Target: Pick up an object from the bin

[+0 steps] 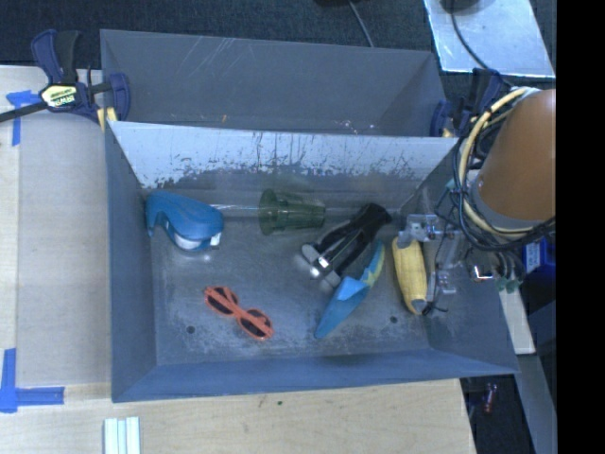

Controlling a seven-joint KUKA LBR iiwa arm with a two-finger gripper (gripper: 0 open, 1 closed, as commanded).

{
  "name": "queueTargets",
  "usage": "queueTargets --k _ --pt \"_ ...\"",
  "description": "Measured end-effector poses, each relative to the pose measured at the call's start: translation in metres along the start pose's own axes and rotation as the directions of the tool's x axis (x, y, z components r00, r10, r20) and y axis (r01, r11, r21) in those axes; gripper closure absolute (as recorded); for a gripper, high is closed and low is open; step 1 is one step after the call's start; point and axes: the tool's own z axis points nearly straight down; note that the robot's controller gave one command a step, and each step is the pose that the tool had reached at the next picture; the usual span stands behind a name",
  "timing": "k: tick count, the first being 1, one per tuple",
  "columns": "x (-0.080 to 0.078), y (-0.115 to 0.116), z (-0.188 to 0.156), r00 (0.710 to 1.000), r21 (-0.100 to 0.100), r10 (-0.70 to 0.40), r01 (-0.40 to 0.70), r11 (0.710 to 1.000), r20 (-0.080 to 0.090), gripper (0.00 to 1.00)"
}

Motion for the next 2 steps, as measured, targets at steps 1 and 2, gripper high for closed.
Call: queueTargets --k 1,2 --pt "-0.002 0.0 -0.004 1.0 0.001 -0.003 0.003 1.0 0.009 0.0" --pt "-0.039 0.017 0.1 0.985 0.004 -0.173 0.173 0.985 0.012 0.0"
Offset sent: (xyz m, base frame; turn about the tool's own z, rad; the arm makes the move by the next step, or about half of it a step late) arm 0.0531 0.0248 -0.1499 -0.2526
